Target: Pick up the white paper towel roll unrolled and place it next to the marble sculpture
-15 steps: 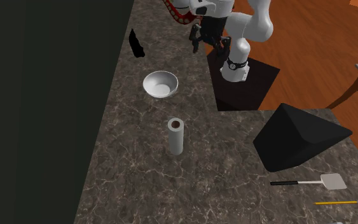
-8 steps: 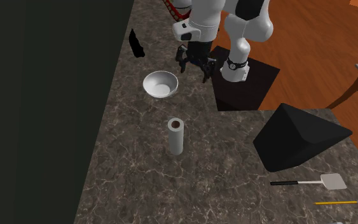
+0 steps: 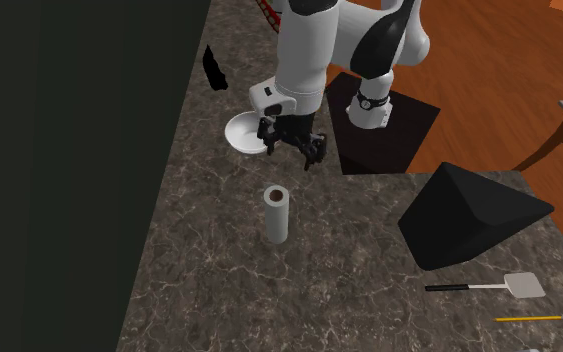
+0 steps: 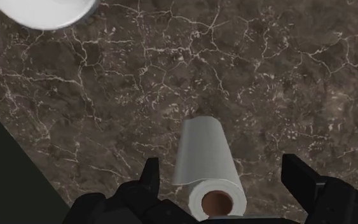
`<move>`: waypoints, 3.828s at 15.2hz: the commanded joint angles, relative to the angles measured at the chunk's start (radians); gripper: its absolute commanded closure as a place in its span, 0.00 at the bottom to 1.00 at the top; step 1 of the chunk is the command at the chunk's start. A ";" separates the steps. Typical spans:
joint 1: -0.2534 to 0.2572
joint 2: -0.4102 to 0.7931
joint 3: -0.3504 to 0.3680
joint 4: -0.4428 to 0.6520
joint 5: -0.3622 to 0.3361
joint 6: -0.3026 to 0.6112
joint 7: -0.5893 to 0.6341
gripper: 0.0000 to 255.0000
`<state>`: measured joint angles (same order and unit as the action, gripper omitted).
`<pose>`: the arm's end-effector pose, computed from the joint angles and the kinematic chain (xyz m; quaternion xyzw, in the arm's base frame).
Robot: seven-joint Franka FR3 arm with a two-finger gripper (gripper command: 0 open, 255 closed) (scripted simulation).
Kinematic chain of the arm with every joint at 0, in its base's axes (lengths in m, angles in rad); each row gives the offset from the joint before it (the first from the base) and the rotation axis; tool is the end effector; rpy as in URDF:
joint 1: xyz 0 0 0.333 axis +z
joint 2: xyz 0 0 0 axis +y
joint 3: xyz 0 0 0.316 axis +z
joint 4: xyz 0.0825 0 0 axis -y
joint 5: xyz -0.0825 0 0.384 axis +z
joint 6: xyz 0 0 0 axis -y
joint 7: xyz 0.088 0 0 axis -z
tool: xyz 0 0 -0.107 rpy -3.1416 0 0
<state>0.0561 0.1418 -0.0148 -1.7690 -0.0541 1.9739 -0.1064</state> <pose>0.6101 0.0222 0.4828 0.9957 0.0836 0.0307 0.0273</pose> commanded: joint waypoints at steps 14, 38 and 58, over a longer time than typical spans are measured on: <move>0.003 0.323 0.015 0.264 0.005 0.061 -0.068 0.00; 0.003 0.305 0.016 0.319 0.006 -0.011 -0.071 1.00; 0.004 0.315 0.016 0.603 0.009 -0.286 -0.082 1.00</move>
<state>0.0598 0.4550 0.0010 -1.1845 -0.0446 1.7057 -0.1885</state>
